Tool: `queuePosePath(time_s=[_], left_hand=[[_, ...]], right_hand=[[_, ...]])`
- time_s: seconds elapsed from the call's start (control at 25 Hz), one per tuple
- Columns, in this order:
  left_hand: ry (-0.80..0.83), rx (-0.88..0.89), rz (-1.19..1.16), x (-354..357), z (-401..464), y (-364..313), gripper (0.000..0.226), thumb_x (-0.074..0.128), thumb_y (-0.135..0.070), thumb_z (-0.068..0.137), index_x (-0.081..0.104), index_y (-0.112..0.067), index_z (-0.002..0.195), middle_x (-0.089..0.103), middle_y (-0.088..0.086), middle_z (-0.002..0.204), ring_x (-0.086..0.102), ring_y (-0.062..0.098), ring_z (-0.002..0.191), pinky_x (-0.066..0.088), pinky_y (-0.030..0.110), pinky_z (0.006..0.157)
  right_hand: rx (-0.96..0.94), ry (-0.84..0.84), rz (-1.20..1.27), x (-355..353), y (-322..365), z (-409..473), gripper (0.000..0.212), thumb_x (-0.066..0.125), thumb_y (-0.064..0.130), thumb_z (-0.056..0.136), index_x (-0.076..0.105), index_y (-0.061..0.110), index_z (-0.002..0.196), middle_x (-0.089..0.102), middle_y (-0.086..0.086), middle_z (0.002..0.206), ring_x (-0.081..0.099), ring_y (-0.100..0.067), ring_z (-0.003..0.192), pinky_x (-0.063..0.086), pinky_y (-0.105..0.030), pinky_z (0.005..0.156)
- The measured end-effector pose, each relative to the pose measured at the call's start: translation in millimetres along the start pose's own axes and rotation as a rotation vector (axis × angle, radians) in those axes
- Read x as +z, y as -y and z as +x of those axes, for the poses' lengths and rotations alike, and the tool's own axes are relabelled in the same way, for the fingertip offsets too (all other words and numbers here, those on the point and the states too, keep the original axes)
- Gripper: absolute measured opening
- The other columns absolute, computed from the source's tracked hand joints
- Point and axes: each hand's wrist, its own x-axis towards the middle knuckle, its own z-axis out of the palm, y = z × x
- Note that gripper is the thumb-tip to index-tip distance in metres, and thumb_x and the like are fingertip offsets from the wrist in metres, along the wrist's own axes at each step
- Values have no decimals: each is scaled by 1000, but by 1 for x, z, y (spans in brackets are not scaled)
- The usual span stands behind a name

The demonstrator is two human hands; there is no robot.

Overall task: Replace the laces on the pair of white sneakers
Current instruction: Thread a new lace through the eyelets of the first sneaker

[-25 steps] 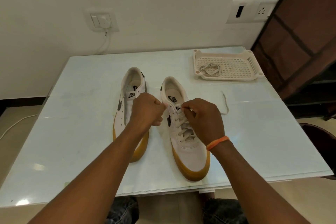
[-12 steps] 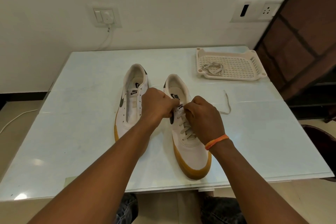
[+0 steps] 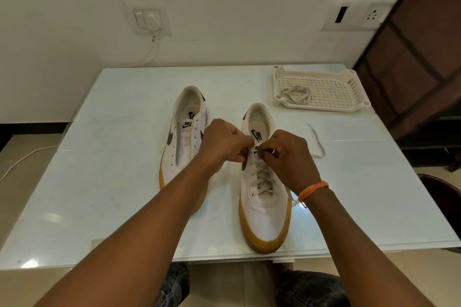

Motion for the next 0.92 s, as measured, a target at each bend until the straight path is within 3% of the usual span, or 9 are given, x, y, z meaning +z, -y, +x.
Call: queuePosePath(time_s=[0.08,0.16,0.28,0.48,0.64,0.76,0.92], left_hand=[[5,-8,-14,0,1,0,15,79,-10,76,71,3,78,72,15,71,73,25,63,62,37,64],[14,-16,-29,0,1,1,15,79,-10,77,71,2,79,72,15,72,73,25,63,62,38,65],[15,-13,-26,1,2,1,16,79,-11,77,71,2,80,72,14,72,73,25,63,62,38,65],[18,-13,-25,1,3,2,14,78,-10,78,71,3,78,72,15,69,73,28,64,62,38,65],[24,-22,-31,1,3,2,13,78,-10,78,71,1,77,72,15,68,72,28,62,62,35,62],[27,-23,-38,1,3,2,13,78,-10,79,71,1,77,71,15,68,72,28,62,62,34,61],[58,-47,-55,-1,3,1,14,79,-10,79,71,2,82,72,17,73,73,28,65,62,33,60]], right_hand=[[-10,45,-16,-1,1,0,7,71,6,82,77,10,80,62,-6,74,58,-20,66,52,-31,61],[-10,83,-23,-2,1,0,7,71,8,84,77,10,83,63,-7,78,60,-22,70,54,-36,66],[-3,114,-30,-3,0,-1,9,68,10,87,77,10,88,64,-7,81,57,-19,72,53,-34,69],[57,27,31,2,1,-4,7,70,8,85,77,10,84,66,-4,79,54,-12,70,51,-29,69],[73,104,125,-3,-2,-2,4,74,7,82,77,9,84,64,1,76,56,-7,63,51,-27,66],[88,123,150,-4,-3,-2,5,75,7,81,77,10,84,60,9,74,53,3,58,47,-17,64],[183,60,250,-4,-5,-4,7,76,7,80,76,14,81,62,13,74,58,2,59,46,-11,57]])
